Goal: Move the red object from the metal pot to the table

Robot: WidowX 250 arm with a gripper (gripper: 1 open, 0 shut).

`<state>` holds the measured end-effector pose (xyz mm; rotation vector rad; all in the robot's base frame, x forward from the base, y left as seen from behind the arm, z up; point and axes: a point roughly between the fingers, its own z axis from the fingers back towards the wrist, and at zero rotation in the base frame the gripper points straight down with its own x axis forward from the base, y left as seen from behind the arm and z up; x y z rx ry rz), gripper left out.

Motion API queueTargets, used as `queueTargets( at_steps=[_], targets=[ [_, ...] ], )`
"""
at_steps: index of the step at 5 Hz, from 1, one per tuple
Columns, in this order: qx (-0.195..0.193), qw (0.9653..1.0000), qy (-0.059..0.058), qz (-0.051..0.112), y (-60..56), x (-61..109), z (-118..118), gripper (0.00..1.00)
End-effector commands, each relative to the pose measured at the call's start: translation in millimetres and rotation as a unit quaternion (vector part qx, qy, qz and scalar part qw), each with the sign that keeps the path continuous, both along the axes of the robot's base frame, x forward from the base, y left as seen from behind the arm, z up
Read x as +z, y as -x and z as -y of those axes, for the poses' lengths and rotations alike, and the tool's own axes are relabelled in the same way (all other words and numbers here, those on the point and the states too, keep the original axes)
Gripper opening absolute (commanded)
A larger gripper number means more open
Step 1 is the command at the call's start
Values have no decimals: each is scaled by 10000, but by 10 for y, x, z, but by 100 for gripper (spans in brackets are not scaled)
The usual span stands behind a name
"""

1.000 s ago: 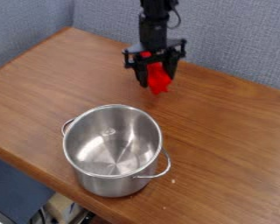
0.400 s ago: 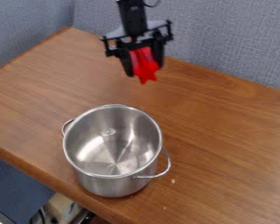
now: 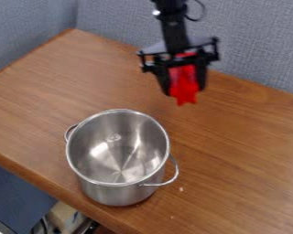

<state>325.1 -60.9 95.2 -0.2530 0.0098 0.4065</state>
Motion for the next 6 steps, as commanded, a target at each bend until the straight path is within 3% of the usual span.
queueTargets(
  at_steps=[1, 2, 3, 5, 6],
  targets=[
    [-232, 9990, 23, 388, 117, 125, 234, 0],
    [-554, 9966, 109, 608, 84, -93, 340, 0],
    [-796, 9951, 89, 588, 220, -216, 410, 0],
    [-807, 9946, -29, 658, 196, -500, 466, 0],
    [-803, 9946, -60, 661, 205, -544, 477, 0]
  ],
)
